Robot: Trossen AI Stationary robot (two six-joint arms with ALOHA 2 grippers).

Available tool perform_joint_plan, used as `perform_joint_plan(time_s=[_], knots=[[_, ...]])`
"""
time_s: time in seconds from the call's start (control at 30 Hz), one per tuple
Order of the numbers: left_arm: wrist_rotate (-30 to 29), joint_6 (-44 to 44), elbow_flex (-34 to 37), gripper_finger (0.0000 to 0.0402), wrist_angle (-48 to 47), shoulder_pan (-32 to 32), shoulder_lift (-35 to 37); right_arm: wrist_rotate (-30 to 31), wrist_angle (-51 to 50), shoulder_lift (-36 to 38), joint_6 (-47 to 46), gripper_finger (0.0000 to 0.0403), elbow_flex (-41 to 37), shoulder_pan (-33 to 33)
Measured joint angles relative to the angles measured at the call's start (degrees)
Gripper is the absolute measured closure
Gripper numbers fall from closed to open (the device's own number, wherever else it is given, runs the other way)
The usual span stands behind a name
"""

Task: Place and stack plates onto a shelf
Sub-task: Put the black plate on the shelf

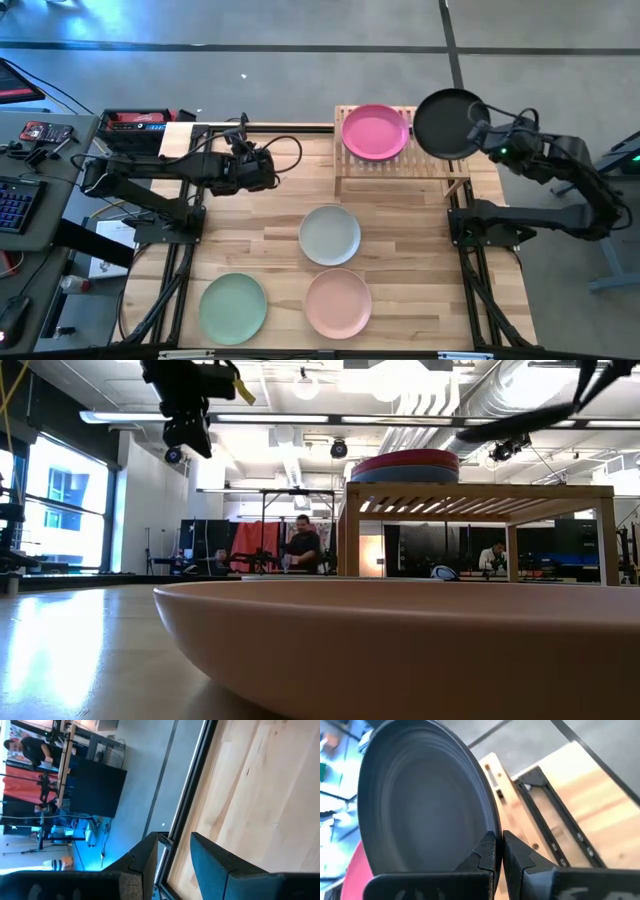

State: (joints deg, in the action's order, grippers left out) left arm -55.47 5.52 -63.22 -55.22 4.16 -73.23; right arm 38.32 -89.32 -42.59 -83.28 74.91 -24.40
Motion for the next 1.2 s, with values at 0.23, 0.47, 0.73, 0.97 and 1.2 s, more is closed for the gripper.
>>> perform_joint_plan(time_s=[0.23,0.47,0.73,0.97,1.2], knots=[[0.1,2.1,0.0,0.0296,0.0,1.3,0.0,0.5,-0.4,2.8,-14.0,0.0403,-10.1,0.0],[3.8,2.2,0.0,0.0296,0.0,2.7,0.0,-2.0,0.7,3.2,-22.0,0.0403,-16.8,0.0],[8.1,2.1,0.0,0.0296,0.0,4.2,0.0,-2.8,6.2,3.2,-23.6,0.0403,-21.2,0.0],[8.9,2.2,0.0,0.0296,0.1,4.9,0.0,-2.5,8.1,3.2,-26.2,0.0403,-24.3,0.0],[8.9,2.2,0.0,0.0296,0.2,4.9,0.0,-0.8,8.3,2.8,-26.4,0.0402,-24.4,0.0]])
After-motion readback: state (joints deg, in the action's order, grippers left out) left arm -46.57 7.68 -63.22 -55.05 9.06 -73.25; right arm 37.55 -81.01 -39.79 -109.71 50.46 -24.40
